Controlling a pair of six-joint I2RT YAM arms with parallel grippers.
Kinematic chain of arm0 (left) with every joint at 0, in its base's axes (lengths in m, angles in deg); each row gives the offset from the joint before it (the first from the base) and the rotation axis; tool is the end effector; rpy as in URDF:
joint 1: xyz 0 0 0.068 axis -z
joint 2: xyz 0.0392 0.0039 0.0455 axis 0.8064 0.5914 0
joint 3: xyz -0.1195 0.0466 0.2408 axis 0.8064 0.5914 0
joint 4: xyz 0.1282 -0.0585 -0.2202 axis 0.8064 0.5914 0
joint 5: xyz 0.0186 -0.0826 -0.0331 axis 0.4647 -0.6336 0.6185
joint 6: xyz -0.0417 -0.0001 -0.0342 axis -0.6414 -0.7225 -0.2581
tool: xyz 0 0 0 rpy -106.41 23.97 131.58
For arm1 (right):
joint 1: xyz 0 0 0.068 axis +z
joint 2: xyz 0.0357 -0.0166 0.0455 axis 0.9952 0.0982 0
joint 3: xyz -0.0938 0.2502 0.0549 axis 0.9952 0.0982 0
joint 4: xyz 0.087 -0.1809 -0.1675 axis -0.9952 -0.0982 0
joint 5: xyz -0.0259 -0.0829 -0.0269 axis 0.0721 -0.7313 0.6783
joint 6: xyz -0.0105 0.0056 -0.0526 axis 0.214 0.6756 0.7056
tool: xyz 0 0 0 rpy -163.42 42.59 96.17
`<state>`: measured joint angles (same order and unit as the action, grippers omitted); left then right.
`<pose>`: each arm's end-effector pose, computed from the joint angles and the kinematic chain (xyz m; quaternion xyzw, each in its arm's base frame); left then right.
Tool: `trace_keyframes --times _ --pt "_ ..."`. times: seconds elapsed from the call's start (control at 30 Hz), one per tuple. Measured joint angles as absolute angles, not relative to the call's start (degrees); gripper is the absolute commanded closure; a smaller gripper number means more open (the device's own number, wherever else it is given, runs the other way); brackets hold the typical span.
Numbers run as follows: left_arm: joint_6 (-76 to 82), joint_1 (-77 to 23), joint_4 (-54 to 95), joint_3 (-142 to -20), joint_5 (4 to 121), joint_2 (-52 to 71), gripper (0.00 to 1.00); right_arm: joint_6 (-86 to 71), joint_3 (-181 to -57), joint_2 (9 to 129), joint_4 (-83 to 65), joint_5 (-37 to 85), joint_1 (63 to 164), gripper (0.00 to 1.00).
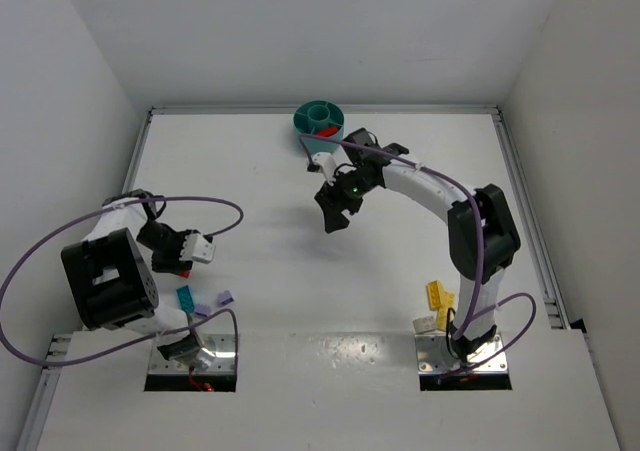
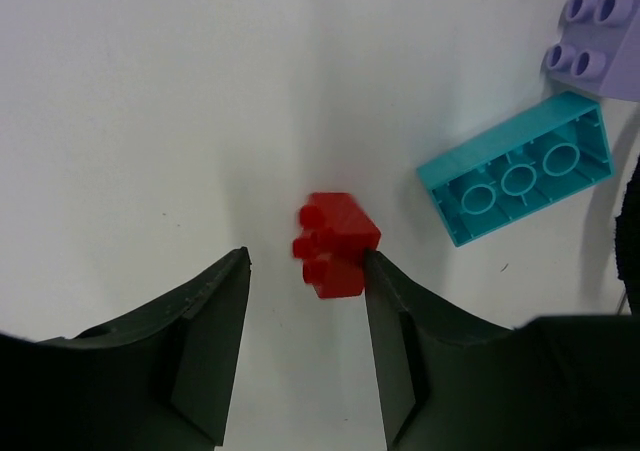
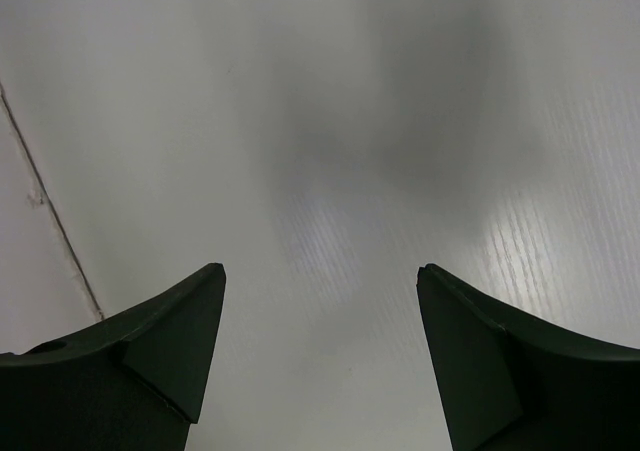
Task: Sort the legos into containers by color
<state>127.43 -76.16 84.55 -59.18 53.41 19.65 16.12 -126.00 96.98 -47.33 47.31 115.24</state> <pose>0.2087 0.0745 0.1779 0.6918 0.7037 -0.1121 0.1170 0.3297 0.2186 0.2130 -0.4304 0.8395 0.2853 0.1693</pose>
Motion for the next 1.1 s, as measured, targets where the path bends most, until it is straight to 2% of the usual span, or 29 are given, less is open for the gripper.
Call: trace_keyframes --times 0.6,0.83,0.97,1.1 --pt "127.4 -75.6 83.3 -56.9 54.8 23.4 0.42 16.1 -126.9 98.7 -47.4 47.3 115.2 0.22" --pt "127.5 -75.4 80.6 -55.4 54.9 23.5 0.52 16.1 -126.9 98.7 -47.4 47.3 115.2 0.23" --pt "127.5 -75.0 79.9 -55.5 54.4 23.9 0.62 15.5 -126.9 98.7 -47.4 47.2 115.0 0.27" --pt "126.8 -73.4 79.7 -57.1 52.6 25.2 0.64 13.5 -126.8 98.4 -47.4 46.6 114.5 0.30"
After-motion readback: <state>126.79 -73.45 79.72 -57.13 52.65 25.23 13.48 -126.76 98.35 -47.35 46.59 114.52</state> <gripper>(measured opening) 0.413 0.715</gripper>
